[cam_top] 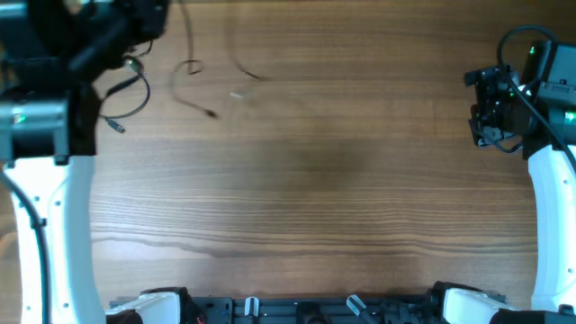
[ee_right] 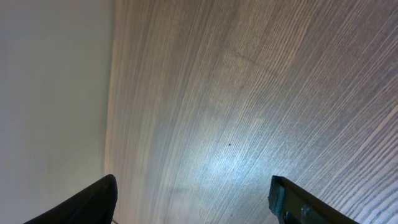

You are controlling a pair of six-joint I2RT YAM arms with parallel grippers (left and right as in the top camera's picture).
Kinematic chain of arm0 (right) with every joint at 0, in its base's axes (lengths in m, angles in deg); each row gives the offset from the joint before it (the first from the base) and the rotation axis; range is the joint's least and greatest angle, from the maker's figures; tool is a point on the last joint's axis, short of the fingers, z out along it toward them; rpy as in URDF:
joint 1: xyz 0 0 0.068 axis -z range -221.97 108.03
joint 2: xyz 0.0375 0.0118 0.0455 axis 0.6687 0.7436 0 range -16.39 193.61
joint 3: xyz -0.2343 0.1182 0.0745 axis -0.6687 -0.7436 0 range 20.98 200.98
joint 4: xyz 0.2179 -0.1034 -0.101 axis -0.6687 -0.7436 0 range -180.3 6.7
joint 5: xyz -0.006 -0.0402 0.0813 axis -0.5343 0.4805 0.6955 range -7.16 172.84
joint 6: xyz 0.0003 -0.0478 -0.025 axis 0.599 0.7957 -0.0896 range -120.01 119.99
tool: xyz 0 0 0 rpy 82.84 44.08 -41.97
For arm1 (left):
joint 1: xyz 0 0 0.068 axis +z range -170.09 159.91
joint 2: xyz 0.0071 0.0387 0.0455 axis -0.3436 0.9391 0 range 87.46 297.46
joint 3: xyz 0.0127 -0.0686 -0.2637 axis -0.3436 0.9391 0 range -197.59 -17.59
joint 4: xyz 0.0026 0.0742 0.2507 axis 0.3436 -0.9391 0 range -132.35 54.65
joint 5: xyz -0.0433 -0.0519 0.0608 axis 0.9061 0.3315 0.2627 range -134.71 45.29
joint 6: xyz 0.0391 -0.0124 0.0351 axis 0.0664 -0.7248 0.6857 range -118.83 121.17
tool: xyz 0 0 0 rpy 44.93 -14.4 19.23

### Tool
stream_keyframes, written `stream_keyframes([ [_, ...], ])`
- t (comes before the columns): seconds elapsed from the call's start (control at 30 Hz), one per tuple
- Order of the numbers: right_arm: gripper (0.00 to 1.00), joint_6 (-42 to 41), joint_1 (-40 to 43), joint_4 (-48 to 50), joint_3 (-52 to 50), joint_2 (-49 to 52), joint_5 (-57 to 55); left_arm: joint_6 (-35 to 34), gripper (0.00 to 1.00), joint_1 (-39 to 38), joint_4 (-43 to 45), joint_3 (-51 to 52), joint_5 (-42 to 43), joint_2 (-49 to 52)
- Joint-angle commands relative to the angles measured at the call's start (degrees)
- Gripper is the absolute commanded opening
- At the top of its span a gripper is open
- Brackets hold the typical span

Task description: Untangle cables

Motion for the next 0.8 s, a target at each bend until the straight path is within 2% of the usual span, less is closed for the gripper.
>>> stream_keyframes([
  [0.0, 0.80, 1.1, 0.1, 0.0, 0.1, 1.2, 0.4, -8.2, 0.04, 3.2, 1.0, -0.3, 0.5, -1.4],
  [0.3, 0.80, 1.1, 0.1, -0.1, 0.1, 1.3, 0.4, -10.6, 0.04, 3.2, 0.2, -0.3, 0.3, -8.5],
  [0.37, 0.80, 1.2, 0.1, -0.1, 0.1, 1.3, 0.4, -10.6, 0.04, 3.2, -5.3, -0.3, -0.8, -10.7],
  [0.5, 0.80, 1.2, 0.1, -0.1, 0.1, 1.3, 0.4, -10.6, 0.04, 3.9, -21.0, -0.3, -13.9, -12.0],
  [0.6, 0.80, 1.2, 0.1, -0.3, 0.1, 1.3, 0.4, -10.6, 0.04, 8.6, -26.8, -0.3, -17.9, -12.0],
  [0.77, 0.80, 1.1, 0.1, -0.2, 0.1, 1.3, 0.4, -10.6, 0.04, 20.7, -31.6, -0.3, -17.9, -11.7],
])
